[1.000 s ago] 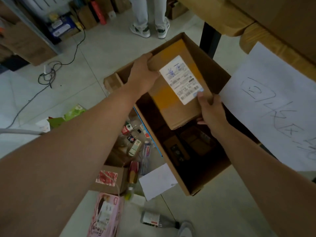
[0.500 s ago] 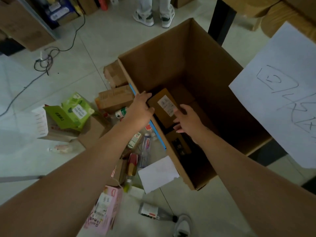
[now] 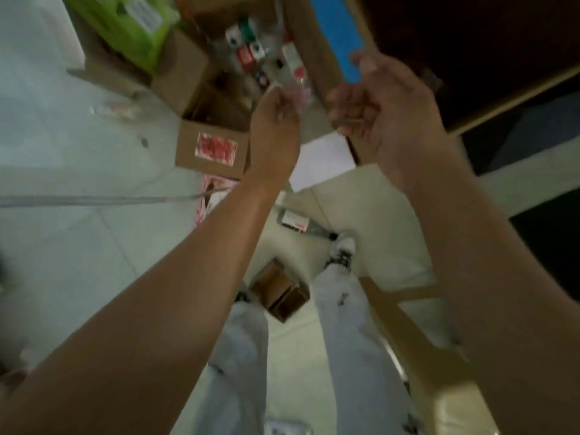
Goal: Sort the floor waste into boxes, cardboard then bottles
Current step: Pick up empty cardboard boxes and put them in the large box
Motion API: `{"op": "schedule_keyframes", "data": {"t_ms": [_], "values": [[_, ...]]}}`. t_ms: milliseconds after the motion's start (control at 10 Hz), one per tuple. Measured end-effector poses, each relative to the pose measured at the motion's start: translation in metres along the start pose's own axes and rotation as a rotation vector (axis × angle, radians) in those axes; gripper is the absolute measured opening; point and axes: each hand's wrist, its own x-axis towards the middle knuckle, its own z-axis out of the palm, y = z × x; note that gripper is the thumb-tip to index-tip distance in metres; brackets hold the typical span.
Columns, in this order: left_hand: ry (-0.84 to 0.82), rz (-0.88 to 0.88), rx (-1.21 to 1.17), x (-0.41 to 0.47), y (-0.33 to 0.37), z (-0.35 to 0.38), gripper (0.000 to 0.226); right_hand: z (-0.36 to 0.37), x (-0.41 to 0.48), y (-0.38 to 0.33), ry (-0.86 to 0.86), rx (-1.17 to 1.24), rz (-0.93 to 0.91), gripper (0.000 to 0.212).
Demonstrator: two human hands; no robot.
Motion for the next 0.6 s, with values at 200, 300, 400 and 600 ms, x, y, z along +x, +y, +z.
{"op": "schedule_keyframes", "data": {"t_ms": [200, 300, 400, 600], "values": [[-0.185, -0.534, 0.132, -0.125, -0.119, -0.071, 0.017, 0.013, -0.066, 0.179, 0.185, -0.121, 0.453, 0.017], [-0.198, -0.743, 0.151, -0.158, -0.196, -0.106, 0.027, 0.014, -0.082, 0.26, 0.215, -0.227, 0.701, 0.023], [-0.255, -0.808, 0.263, -0.167, -0.251, -0.124, 0.032, 0.014, -0.082, 0.325, 0.286, -0.244, 0.854, 0.02], [-0.329, -0.788, 0.573, -0.149, -0.374, -0.15, 0.033, 0.002, -0.088, 0.459, 0.451, -0.379, 1.074, 0.011]]}}
